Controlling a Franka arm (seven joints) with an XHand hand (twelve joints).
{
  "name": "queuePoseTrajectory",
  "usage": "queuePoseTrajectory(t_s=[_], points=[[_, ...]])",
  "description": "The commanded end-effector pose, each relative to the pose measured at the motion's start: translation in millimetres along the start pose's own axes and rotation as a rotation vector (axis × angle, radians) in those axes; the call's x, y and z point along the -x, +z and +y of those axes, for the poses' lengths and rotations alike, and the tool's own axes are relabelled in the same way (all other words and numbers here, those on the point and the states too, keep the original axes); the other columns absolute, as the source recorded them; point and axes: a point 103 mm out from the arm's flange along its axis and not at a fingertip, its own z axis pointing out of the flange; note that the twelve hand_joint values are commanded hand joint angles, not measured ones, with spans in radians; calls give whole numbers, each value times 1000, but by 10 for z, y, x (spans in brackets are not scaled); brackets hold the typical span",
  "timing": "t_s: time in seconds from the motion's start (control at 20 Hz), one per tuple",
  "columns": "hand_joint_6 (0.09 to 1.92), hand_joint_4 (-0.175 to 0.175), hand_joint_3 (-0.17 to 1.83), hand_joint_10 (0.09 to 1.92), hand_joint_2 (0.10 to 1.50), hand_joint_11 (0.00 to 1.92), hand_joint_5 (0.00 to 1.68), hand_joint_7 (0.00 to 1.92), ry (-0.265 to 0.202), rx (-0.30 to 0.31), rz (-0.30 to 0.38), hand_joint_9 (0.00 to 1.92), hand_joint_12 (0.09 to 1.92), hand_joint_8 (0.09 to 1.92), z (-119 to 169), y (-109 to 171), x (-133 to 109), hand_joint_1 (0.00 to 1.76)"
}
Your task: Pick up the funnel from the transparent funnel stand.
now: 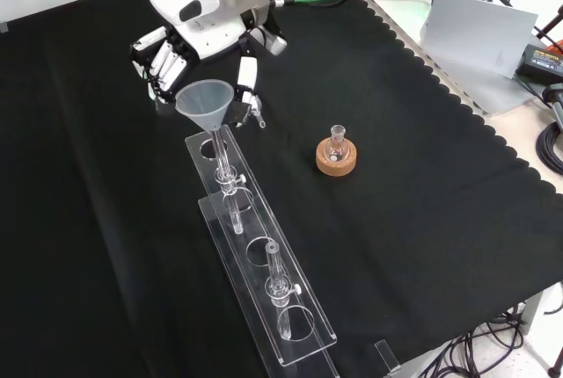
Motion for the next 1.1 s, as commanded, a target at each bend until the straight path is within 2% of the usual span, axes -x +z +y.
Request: queuePoseTrajectory(t_s=[0.05,0.35,0.6,1.1], points=[[574,-19,179,508,727,0,610,966,-43,11,-52,674,1526,533,-97,-132,-4,775],[582,-18,186,508,724,0,611,967,-52,36,-71,677,1527,533,-155,-354,42,777],[618,-17,229,501,703,0,600,974,-47,83,-64,685,1533,528,-223,-592,111,778],[629,-16,248,501,692,0,601,980,33,100,-79,688,1532,528,-642,-775,502,782]])
